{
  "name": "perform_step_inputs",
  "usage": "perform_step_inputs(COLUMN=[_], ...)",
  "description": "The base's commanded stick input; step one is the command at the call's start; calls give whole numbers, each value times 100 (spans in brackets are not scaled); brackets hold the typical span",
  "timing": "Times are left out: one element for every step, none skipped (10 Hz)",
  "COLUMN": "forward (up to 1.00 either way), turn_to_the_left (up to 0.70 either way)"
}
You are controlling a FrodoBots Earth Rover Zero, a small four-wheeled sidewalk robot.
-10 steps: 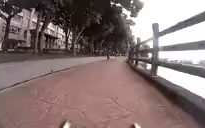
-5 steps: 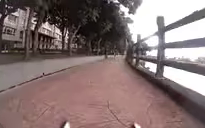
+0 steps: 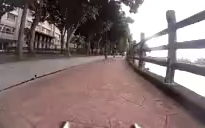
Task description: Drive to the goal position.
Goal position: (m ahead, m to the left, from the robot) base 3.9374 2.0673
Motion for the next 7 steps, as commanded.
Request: perform_step_inputs(forward=[70,70,70,70,70,70,70], turn_to_the_left=[-30,-21,-1,-6,-11,-16,-22])
